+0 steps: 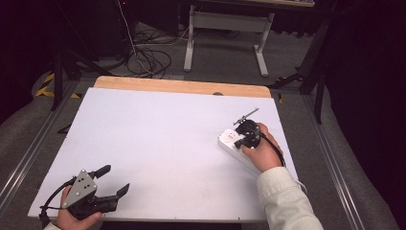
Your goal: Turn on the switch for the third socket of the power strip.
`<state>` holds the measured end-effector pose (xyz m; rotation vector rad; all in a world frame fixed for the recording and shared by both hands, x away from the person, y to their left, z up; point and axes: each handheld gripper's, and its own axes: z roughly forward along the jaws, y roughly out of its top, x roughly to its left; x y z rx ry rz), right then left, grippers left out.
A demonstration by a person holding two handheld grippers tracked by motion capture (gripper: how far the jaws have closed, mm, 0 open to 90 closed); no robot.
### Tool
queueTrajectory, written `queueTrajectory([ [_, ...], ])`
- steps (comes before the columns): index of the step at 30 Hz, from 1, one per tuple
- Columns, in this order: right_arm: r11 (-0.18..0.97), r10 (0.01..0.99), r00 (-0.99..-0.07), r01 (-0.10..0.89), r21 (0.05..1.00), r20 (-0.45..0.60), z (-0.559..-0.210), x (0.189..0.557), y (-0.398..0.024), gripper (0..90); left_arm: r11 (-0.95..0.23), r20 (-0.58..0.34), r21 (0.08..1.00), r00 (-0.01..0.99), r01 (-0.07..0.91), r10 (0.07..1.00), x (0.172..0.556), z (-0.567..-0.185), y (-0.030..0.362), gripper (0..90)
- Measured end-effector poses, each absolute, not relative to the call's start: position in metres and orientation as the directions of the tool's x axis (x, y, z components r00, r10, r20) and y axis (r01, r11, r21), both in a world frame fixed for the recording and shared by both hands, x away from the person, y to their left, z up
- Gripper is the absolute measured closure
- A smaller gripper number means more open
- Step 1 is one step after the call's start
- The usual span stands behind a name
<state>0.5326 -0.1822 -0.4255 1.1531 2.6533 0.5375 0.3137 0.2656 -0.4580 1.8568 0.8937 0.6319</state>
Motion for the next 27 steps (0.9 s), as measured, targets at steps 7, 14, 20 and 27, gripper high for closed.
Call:
queueTrajectory([
  [7,0.626,0.738,-0.674,0.663,0.41,-0.037,-0.4261,0.5318,-0.1823,90.0,-0.286,0.046,0.907,0.601,0.31,0.798,0.3136,-0.458,0.2656,17.3],
  [14,0.616,0.743,-0.668,0.662,0.426,-0.037,-0.4279,0.5296,-0.184,90.0,-0.287,0.048,0.907,0.601,0.309,0.798,0.3133,-0.4578,0.2658,17.3],
  [20,0.64,0.744,-0.658,0.654,0.402,-0.116,-0.4292,0.5271,-0.1816,90.0,-0.288,0.049,0.907,0.601,0.309,0.798,0.3132,-0.4578,0.2656,17.3],
  [27,0.643,0.741,-0.662,0.647,0.411,-0.117,-0.4296,0.5263,-0.1826,90.0,-0.29,0.05,0.906,0.602,0.308,0.797,0.3134,-0.4578,0.2654,17.3],
])
